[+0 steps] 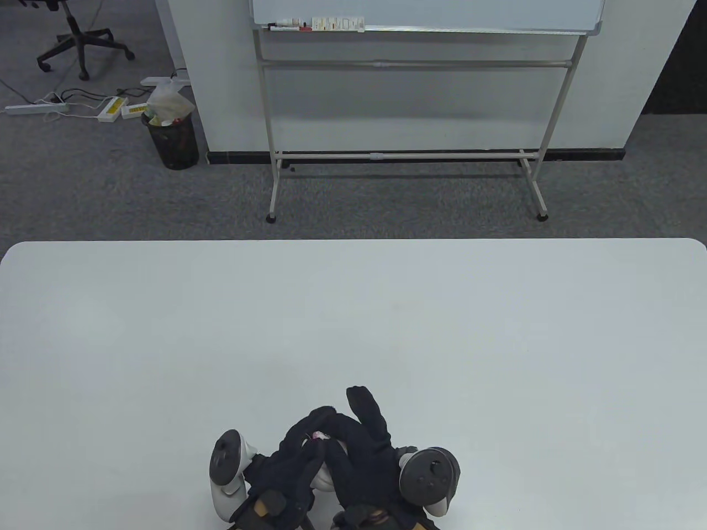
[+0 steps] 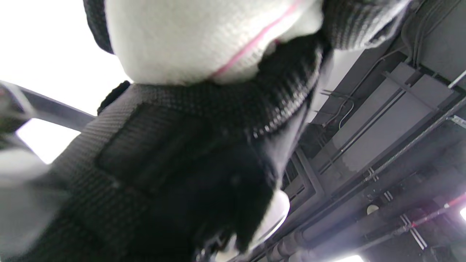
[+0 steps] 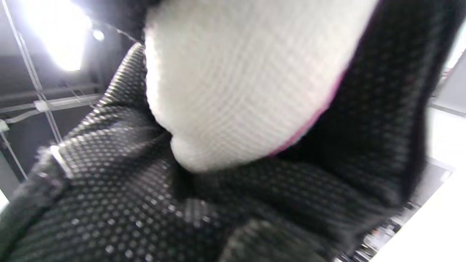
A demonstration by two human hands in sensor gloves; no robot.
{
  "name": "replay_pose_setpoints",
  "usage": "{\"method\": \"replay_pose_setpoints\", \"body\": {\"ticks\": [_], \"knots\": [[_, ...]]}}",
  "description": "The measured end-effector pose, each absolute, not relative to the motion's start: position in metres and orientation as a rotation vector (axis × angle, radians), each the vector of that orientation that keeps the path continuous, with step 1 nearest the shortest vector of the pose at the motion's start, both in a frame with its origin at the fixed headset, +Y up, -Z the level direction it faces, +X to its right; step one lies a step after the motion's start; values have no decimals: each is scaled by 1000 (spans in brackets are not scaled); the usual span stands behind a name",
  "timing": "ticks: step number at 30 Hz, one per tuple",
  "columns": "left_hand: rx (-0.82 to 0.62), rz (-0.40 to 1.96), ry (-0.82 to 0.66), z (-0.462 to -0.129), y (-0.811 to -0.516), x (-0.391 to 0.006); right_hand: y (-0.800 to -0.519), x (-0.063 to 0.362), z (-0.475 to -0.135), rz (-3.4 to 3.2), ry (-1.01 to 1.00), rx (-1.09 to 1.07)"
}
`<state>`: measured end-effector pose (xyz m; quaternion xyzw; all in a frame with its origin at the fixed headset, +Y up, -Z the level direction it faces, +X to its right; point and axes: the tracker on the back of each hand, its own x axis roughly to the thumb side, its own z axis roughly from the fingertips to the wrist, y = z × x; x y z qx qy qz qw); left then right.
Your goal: Squeeze dry dish cloth into compact mass
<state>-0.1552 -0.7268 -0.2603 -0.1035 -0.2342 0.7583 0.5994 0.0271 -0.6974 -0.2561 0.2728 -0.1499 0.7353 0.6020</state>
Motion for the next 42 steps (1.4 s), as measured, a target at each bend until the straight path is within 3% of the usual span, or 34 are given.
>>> {"method": "replay_pose_setpoints", "body": {"ticks": [6,11,14,18,20,23,28,30,32,37,42], "knots": [[-198,1785,-386,-262,-735,-168,-706,17,-258,1624,-201,614],[70,1702,-318,-262,-725,-180,-719,16,-265,1525,0,496],[137,1649,-459,-260,-715,-181,-734,15,-270,1333,232,420],[163,1546,-515,-255,-713,-172,-736,5,-268,1226,292,470],[177,1476,-467,-253,-716,-169,-731,5,-267,1206,265,524],[135,1413,-383,-256,-722,-175,-720,12,-268,1266,114,530],[-49,1570,-367,-258,-733,-176,-707,18,-265,1413,-30,570],[-171,1743,-349,-261,-741,-173,-703,19,-263,1536,-161,575],[-316,1991,-461,-263,-744,-165,-700,18,-260,1701,-193,662],[-227,1832,-508,-262,-739,-162,-701,14,-260,1945,-202,712],[-289,1900,-563,-262,-739,-161,-714,10,-262,1706,-36,679]]}}
